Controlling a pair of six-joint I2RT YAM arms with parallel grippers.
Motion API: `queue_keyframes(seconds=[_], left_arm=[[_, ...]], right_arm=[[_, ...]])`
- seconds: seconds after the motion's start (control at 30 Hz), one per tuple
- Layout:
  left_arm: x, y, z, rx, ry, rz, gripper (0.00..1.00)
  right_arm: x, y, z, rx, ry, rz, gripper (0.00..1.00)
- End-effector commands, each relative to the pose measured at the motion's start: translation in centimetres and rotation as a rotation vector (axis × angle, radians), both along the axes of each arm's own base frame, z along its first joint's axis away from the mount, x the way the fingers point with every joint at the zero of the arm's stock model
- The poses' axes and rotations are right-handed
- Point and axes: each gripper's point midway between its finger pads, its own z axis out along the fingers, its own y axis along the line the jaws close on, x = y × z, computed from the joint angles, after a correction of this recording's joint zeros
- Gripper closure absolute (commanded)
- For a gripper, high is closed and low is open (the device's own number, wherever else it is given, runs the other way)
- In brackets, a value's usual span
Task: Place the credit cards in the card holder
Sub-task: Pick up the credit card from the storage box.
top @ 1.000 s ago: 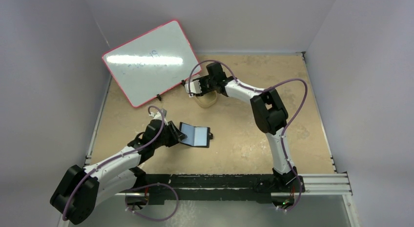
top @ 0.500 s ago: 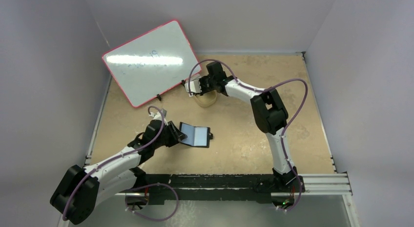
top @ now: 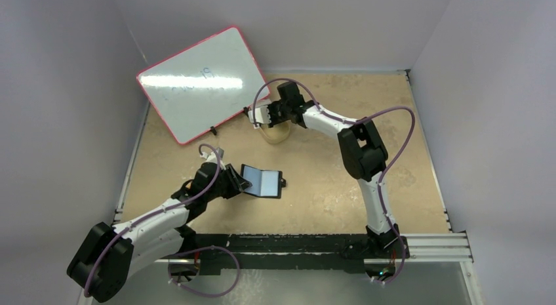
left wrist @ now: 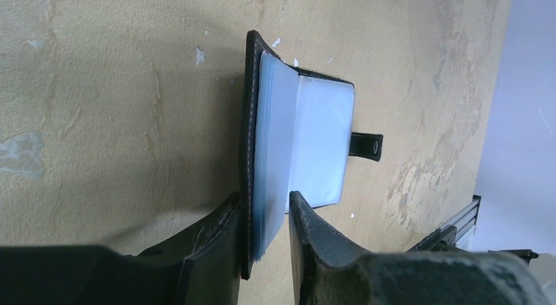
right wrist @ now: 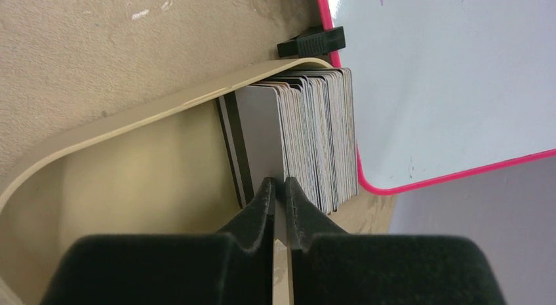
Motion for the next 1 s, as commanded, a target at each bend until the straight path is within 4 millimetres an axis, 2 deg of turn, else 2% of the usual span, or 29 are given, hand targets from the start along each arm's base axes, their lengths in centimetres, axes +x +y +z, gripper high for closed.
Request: queue_keyframes(seconds=[0.0, 0.5, 0.8, 0.97], left_arm=[[0.6, -0.9, 1.5, -0.057, -0.05, -0.007, 0.71], [0.5, -1.1, 1.8, -0.068, -0.047, -0.015, 0.7], [0.5, -1.2, 1.9, -0.08, -0.05, -0.015, 0.69], [0.5, -1.0, 2.0, -0.059, -0.046, -0.016, 0.69]], right_arm=[[0.7, 0.6, 4.8, 0.037, -0.072, -0.003, 0.97], [0.2, 0.5, 5.9, 0.039, -0.06, 0.01, 1.0], [-0.9, -0.5, 6.3, 0.021, -0.035, 0.001, 1.0], [-1.7, -0.7, 7.2, 0.03, -0.017, 0.009, 1.0]])
